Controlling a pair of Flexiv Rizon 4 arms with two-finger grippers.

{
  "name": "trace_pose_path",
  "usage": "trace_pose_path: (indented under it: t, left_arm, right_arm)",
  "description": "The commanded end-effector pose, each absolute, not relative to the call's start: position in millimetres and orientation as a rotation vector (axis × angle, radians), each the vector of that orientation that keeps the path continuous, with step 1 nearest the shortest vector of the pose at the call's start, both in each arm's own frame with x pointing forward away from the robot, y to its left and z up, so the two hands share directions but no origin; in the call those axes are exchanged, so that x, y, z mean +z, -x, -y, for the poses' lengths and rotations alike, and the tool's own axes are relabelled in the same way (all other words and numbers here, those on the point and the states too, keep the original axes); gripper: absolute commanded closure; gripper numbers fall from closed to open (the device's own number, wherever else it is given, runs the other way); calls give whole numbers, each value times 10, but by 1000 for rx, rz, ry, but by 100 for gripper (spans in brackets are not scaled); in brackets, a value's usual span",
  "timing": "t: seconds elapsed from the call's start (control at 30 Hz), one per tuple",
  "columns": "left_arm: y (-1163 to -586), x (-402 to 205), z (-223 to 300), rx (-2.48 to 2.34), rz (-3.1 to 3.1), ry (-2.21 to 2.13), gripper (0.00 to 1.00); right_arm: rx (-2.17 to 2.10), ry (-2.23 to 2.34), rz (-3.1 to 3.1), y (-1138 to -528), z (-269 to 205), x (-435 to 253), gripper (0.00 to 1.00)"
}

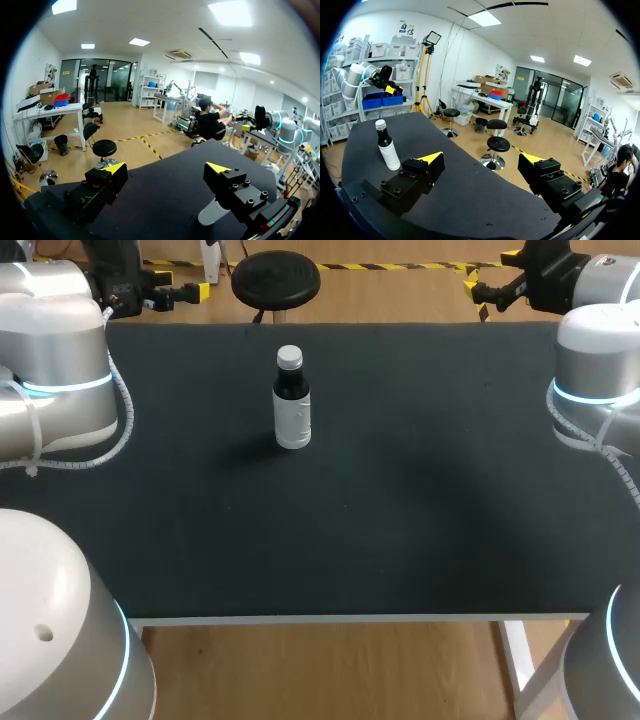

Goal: Unscrew the bottle cap

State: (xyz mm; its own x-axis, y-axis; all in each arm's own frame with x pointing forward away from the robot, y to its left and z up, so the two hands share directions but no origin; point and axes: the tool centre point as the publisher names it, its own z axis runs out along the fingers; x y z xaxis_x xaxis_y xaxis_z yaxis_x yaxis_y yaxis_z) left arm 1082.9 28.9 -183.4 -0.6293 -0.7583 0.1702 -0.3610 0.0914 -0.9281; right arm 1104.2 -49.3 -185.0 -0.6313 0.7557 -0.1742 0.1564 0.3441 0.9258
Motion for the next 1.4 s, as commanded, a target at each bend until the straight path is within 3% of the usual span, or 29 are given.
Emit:
trace_pose_path:
  t: [0.03,0.67,0.93,1.4]
  left_arm:
    - [-10831,-1828,-297,-1551,-2029,1104,0]
    - [-10831,-1828,-297,-1551,-2029,1104,0]
    - [-10763,-1941,-3,-1646,-2223,869,0]
    - [-10650,-2107,26,-1956,-2400,442,0]
  right_arm:
    - [1291,-793,-2011,-11044,496,-1849,0]
    - [1291,-793,-2011,-11044,496,-1849,0]
    - [1291,-793,-2011,-11044,496,-1849,0]
    - [1291,-793,-2011,-11044,496,-1849,0]
